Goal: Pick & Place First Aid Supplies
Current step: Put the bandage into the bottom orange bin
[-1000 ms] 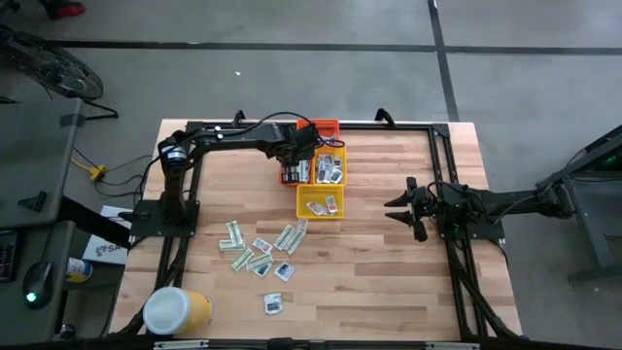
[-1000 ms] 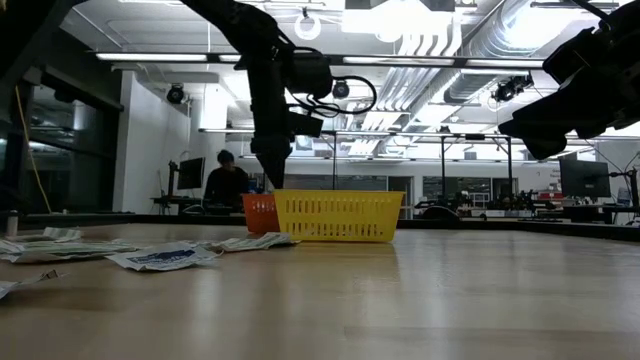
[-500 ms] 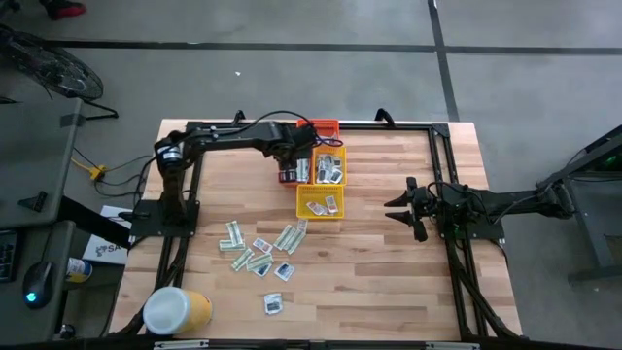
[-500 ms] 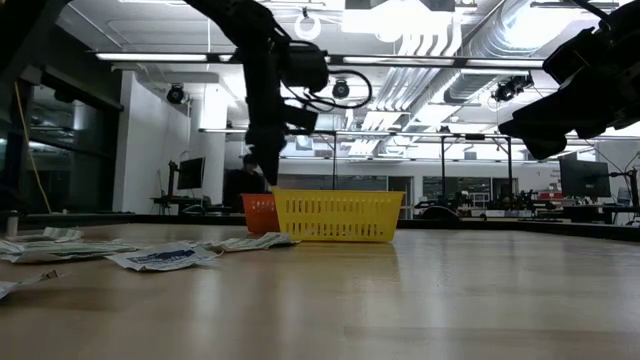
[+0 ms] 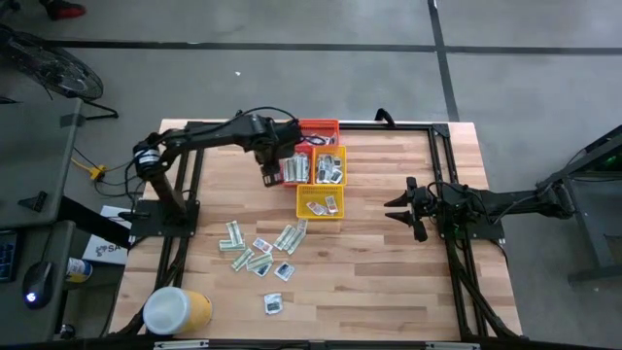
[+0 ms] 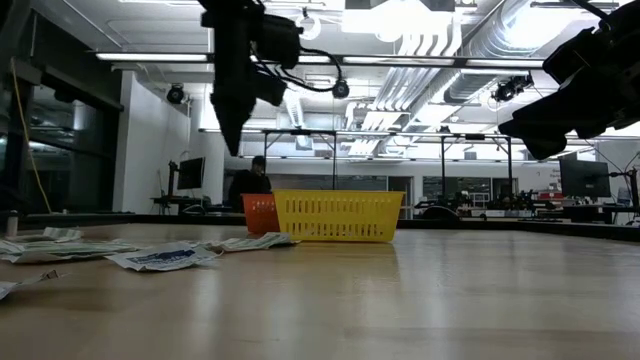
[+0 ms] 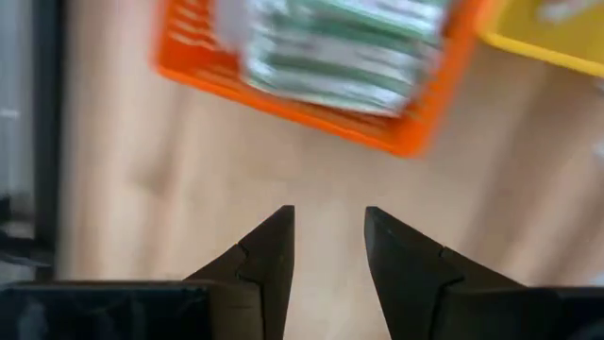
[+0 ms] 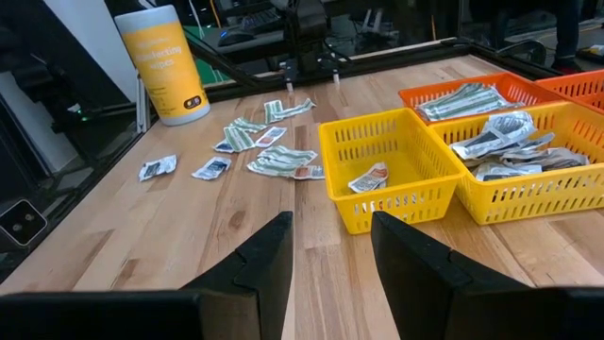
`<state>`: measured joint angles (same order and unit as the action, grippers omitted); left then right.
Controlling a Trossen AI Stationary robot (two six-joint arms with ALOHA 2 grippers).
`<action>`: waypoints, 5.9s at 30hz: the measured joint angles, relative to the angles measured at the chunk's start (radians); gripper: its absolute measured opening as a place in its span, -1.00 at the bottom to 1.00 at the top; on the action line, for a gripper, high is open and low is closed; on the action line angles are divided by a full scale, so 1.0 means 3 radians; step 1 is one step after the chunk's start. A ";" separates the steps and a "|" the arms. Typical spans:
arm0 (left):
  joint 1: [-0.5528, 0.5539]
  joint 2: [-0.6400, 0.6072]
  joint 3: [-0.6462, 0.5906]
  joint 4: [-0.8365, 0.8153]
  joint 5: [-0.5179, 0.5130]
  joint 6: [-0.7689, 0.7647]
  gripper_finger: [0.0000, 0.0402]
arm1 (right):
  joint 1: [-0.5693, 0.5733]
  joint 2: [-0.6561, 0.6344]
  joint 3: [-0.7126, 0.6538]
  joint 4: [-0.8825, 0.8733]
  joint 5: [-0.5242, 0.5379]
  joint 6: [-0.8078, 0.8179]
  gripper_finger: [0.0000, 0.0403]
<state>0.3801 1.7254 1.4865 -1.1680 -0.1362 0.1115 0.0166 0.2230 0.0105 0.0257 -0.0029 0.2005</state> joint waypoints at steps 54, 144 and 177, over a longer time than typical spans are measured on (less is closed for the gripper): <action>-0.1058 -0.1329 -0.3006 0.1263 0.0822 -0.1697 -0.04 | 0.0000 0.0019 0.0001 0.0000 0.0000 0.0000 -0.31; 0.0174 0.0646 0.0333 0.0596 0.0132 0.0944 -1.00 | 0.0000 0.0019 0.0000 0.0001 -0.0001 0.0000 -0.31; 0.0173 0.0753 0.0221 0.0796 0.0243 0.1622 -0.80 | 0.0000 0.0019 0.0000 0.0001 0.0000 0.0000 -0.31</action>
<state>0.4320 1.9514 1.5528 -0.9293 -0.0632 0.5980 0.0166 0.2288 0.0105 0.0260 -0.0029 0.2005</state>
